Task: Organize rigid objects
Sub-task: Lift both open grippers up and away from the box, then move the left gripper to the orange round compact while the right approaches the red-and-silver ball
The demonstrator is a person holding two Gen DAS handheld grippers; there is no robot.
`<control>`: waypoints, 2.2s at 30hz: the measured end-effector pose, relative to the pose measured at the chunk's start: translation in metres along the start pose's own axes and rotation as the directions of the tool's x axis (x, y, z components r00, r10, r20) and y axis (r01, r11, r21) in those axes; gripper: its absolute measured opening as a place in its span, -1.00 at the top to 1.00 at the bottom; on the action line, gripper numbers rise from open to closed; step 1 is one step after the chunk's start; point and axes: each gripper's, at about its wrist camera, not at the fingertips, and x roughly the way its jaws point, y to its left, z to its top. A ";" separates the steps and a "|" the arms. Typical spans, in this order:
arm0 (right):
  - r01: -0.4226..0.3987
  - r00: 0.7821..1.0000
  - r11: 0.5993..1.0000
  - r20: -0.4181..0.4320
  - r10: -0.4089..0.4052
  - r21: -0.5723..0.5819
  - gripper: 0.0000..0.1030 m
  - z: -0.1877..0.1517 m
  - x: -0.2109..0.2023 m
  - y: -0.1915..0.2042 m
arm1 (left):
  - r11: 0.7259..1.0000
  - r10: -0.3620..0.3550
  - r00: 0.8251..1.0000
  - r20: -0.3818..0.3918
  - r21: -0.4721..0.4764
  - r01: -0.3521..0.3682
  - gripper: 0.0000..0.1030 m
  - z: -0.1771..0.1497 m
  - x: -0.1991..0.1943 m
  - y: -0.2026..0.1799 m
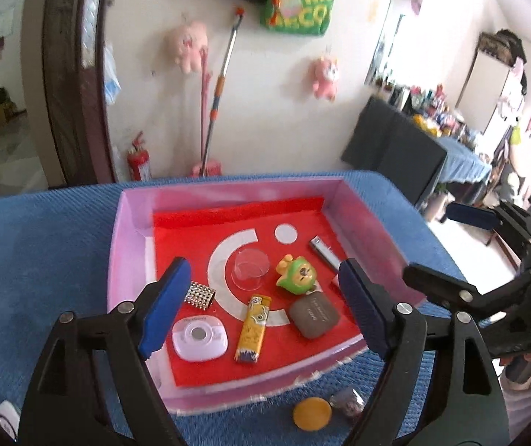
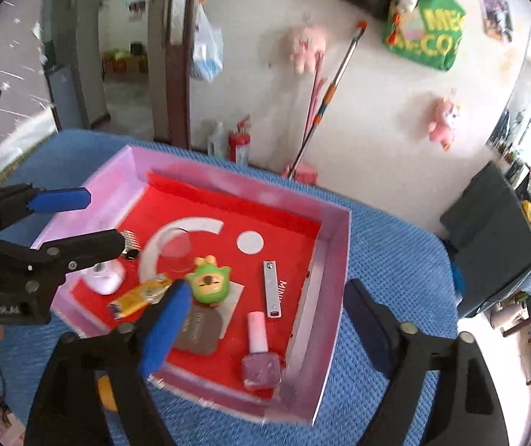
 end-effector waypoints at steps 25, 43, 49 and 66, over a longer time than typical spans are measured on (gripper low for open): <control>-0.050 0.948 0.996 0.317 0.023 0.075 -1.00 -0.128 -0.156 0.066 | 0.997 0.067 0.971 0.231 0.029 -0.075 -0.90 -0.111 -0.121 -0.042; -0.070 0.973 0.976 0.231 0.021 0.206 -1.00 -0.212 -0.088 0.073 | 0.993 0.118 0.990 0.073 -0.030 -0.116 -0.90 -0.180 -0.070 -0.028; -0.098 0.977 0.970 0.207 0.051 0.221 -1.00 -0.217 -0.074 0.069 | 0.994 0.108 0.993 0.045 -0.030 -0.106 -0.90 -0.180 -0.061 -0.028; -0.172 0.977 0.964 0.162 0.140 0.201 -1.00 -0.201 -0.050 0.060 | 0.998 0.066 0.997 -0.042 -0.007 -0.066 -0.90 -0.161 -0.029 -0.019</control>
